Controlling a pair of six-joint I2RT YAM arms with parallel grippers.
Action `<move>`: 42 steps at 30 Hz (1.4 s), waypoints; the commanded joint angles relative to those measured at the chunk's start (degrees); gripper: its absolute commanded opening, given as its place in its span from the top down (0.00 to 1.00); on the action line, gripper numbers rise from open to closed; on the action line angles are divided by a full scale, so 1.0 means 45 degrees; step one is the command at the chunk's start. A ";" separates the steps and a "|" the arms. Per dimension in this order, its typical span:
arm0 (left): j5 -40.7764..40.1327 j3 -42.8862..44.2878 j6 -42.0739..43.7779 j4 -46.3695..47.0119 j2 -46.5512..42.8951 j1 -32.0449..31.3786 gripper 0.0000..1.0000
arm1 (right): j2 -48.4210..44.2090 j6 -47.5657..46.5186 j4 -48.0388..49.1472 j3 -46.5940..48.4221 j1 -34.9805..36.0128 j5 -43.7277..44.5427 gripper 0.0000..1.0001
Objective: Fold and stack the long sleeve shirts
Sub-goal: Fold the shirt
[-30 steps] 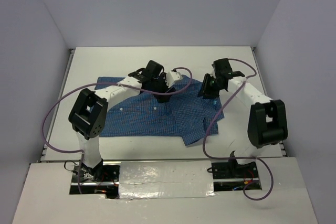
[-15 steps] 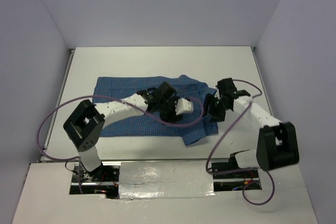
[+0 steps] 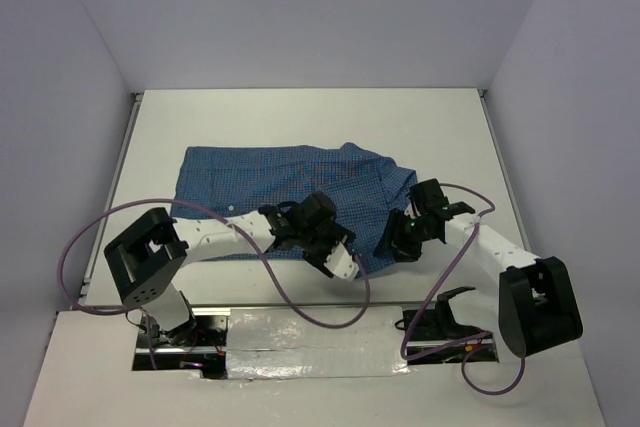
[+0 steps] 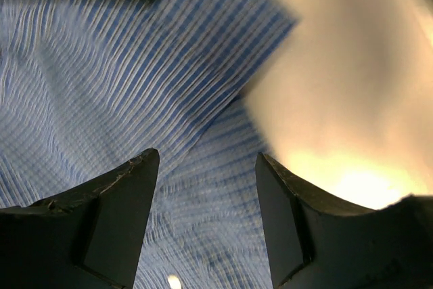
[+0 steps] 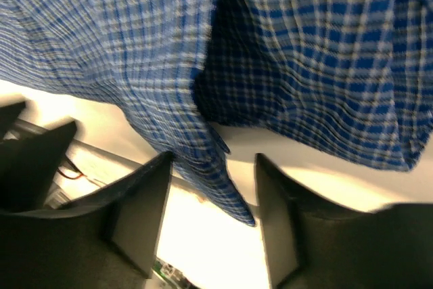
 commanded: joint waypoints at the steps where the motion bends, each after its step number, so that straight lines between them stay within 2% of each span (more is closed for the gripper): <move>1: 0.0465 -0.0463 0.1819 0.1029 -0.0235 -0.0851 0.28 | -0.0132 0.0198 0.0914 -0.0024 0.0078 -0.0229 0.49; 4: 0.0251 -0.0949 0.1937 0.1789 -0.0157 -0.1359 0.28 | -0.0249 0.0160 0.0973 -0.0063 0.0098 -0.0328 0.59; 7: 0.0055 -0.1284 0.1898 0.2416 -0.0001 -0.1828 0.29 | -0.0192 0.0043 0.1031 -0.0102 0.0098 -0.0367 0.60; 12: -0.0101 -0.1343 0.1703 0.3683 0.0466 -0.2259 0.35 | 0.0004 -0.0095 0.1168 -0.0141 0.0098 -0.0542 0.60; 18: -0.0569 -0.1343 0.1840 0.4329 0.1345 -0.2397 0.38 | -0.0074 -0.0212 0.1207 -0.0336 0.0098 -0.0484 0.58; 21: -0.0435 -0.1265 0.1800 0.4330 0.1522 -0.2397 0.43 | -0.0074 -0.0232 0.1246 -0.0434 0.0098 -0.0562 0.56; 23: -0.0064 -0.1303 0.1723 0.4368 0.1562 -0.2397 0.51 | -0.0035 -0.0329 0.1111 -0.0415 0.0078 -0.0485 0.53; 24: 0.0015 -0.1362 0.1606 0.4562 0.1658 -0.2397 0.58 | 0.0004 -0.0368 0.0993 -0.0395 0.0097 -0.0310 0.52; 25: 0.0074 -0.1362 0.1393 0.4738 0.1698 -0.2416 0.73 | 0.0004 -0.0465 0.0896 -0.0356 0.0098 -0.0231 0.45; 27: -0.0003 -0.1401 0.0612 0.5342 0.1737 -0.2397 0.97 | -0.0093 -0.0621 0.0428 -0.0317 0.0078 0.0254 0.36; 29: -0.0082 -0.1537 0.0259 0.5637 0.1602 -0.2397 1.00 | -0.0307 -0.0661 -0.0001 -0.0317 0.0078 0.0627 0.36; 30: -0.0063 -0.1577 0.0277 0.5619 0.1523 -0.2397 1.00 | -0.0424 -0.0642 0.0132 -0.0413 0.0097 0.0649 0.41; 32: 0.0074 -0.1674 0.0277 0.5541 0.1271 -0.2377 1.00 | -0.0523 -0.0428 0.0385 -0.0609 0.0098 0.0298 0.58; 33: 0.0132 -0.1675 0.0200 0.5348 0.1153 -0.2377 1.00 | -0.0465 -0.0407 0.0348 -0.0552 0.0098 0.0201 0.78; 35: 0.0269 -0.1519 -0.0248 0.4996 0.0646 -0.2339 1.00 | -0.0522 -0.0446 -0.0216 -0.0338 0.0117 0.0180 1.00; 37: 0.0775 -0.0993 -0.1126 0.3807 -0.0074 -0.2260 1.00 | -0.0931 -0.0388 -0.1250 0.0033 0.0136 0.0374 1.00; 39: 0.1496 -0.0642 -0.1886 0.2696 -0.0894 -0.1968 1.00 | -0.2371 -0.0232 -0.2592 0.0558 0.0136 0.0841 1.00; 42: 0.2495 -0.0387 -0.2804 0.1991 -0.1445 -0.1422 1.00 | -0.3235 -0.0192 -0.4564 0.1456 0.0156 0.1233 1.00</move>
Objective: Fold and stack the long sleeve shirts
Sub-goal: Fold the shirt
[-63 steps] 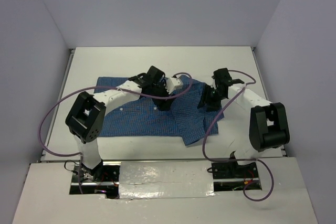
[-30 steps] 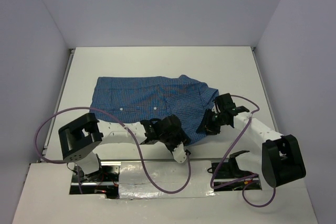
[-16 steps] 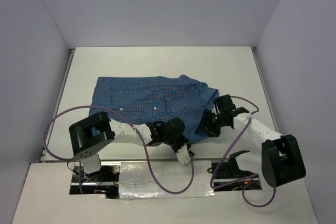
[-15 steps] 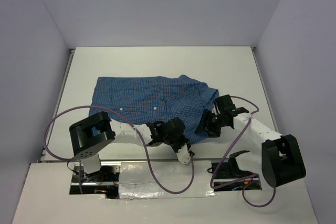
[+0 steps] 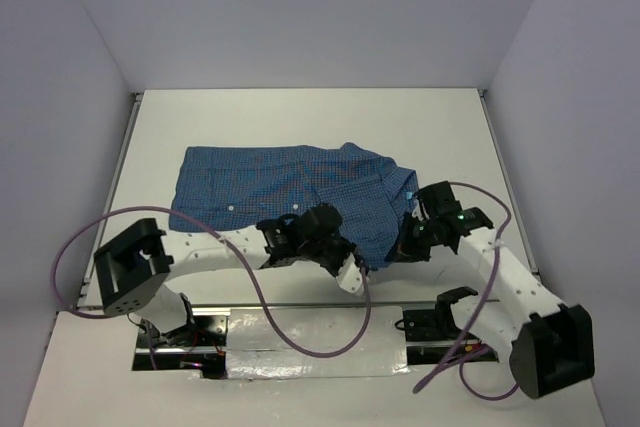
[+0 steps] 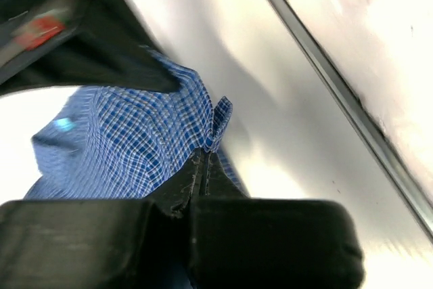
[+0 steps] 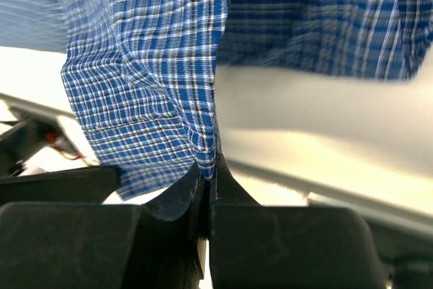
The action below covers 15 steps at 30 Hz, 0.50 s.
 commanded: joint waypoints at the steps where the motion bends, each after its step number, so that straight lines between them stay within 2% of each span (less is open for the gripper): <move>1: 0.1965 0.0924 -0.1793 -0.1549 -0.1100 0.0755 1.00 | -0.1337 0.0031 -0.2872 0.1426 0.0059 0.1055 1.00; 6: 0.2906 0.1572 -0.2633 -0.2820 -0.1258 0.1070 1.00 | -0.2336 0.0206 -0.4593 0.1682 0.0098 0.0919 1.00; 10: 0.3062 0.1571 -0.2849 -0.2683 -0.1512 0.1070 1.00 | -0.2806 0.0383 -0.4867 0.1466 0.0098 0.0684 1.00; 15: 0.3784 0.1768 -0.3005 -0.3757 -0.2019 0.1128 1.00 | -0.2903 0.0402 -0.5200 0.1253 0.0118 0.0061 1.00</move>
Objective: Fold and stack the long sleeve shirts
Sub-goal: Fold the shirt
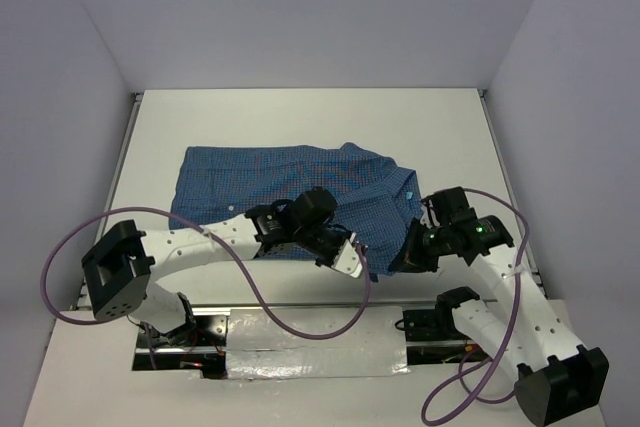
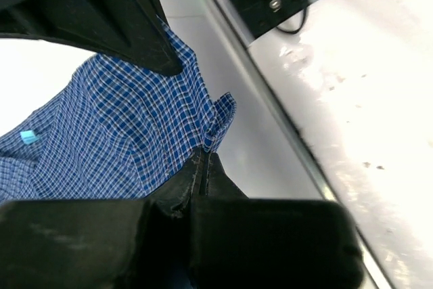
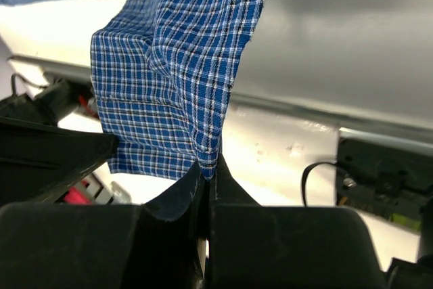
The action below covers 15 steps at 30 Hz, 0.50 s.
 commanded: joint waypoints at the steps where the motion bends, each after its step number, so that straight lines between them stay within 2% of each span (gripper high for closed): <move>1: 0.0939 0.0271 -0.0645 -0.1392 -0.0927 0.0244 1.00 | -0.0126 -0.0248 -0.1339 -0.0438 0.0049 0.0609 1.00; 8: 0.2187 0.0289 -0.1212 -0.1138 -0.0323 0.0830 1.00 | 0.1414 -0.0990 -0.0675 -0.0557 0.0069 -0.0153 1.00; 12: 0.3298 0.0389 -0.1154 -0.1159 0.0303 0.1045 1.00 | 0.2218 -0.1868 -0.1688 0.0125 0.0069 0.0743 1.00; 14: 0.3380 0.0039 -0.2164 -0.0187 0.0536 0.1006 1.00 | 0.2296 -0.1987 -0.2176 0.0478 0.0069 0.0823 1.00; 15: 0.3477 -0.0060 -0.2575 0.0998 0.0634 0.0929 1.00 | 0.2316 -0.2006 -0.2256 0.0537 0.0069 0.0668 1.00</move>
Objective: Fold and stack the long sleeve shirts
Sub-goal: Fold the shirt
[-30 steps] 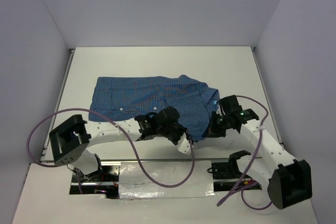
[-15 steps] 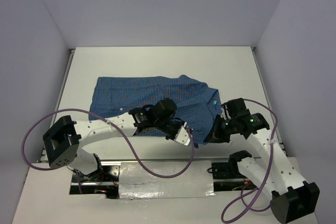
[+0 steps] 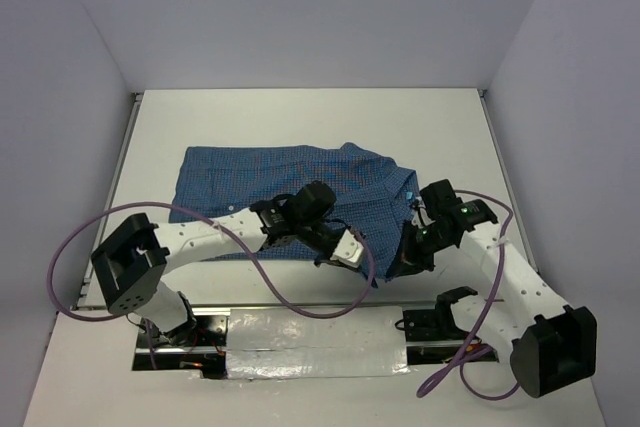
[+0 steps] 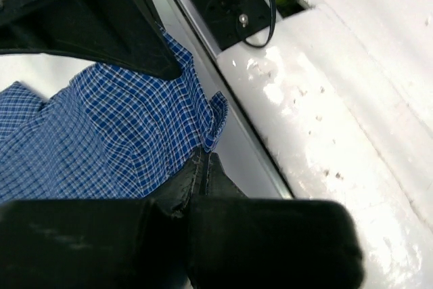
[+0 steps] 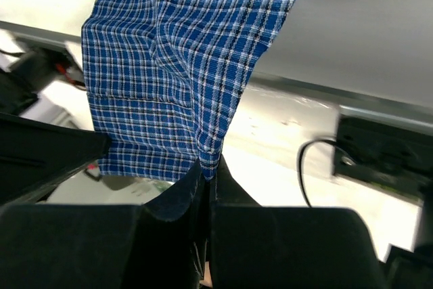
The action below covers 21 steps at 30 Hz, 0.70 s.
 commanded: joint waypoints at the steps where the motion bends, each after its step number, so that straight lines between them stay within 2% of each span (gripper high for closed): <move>1: 0.1432 -0.0134 -0.2003 0.1460 0.0193 0.0137 1.00 | 0.0048 -0.1161 -0.2009 0.0508 0.0026 0.1721 1.00; 4: 0.1628 -0.0446 -0.3778 0.3432 0.0545 0.0019 1.00 | 0.0457 -0.1318 -0.2030 0.0664 0.0026 0.1700 1.00; 7: 0.1707 -0.0759 -0.4643 0.4059 0.0585 0.0505 1.00 | 0.1315 -0.1395 -0.1134 0.0878 -0.0033 0.1080 0.99; 9: 0.1941 -0.0895 -0.5171 0.4159 0.0643 0.1205 1.00 | 0.2252 -0.1609 -0.0313 0.1113 -0.0149 0.0628 0.91; 11: 0.1864 -0.1090 -0.6653 0.4859 0.0817 0.1793 1.00 | 0.3419 -0.1708 0.0330 0.1775 -0.0306 0.0528 0.74; 14: 0.0816 -0.1209 -0.7790 0.5857 0.1091 0.2751 1.00 | 0.4830 -0.1787 0.1074 0.3045 -0.0598 0.0685 0.74; 19: -0.0439 -0.1014 -0.9488 0.7555 0.1950 0.3397 1.00 | 0.7326 -0.1689 0.2207 0.4723 -0.0834 0.0256 0.74; 21: -0.1275 -0.0955 -0.9569 0.7946 0.2302 0.3592 1.00 | 0.7975 -0.1786 0.2346 0.5406 -0.0873 0.0215 0.75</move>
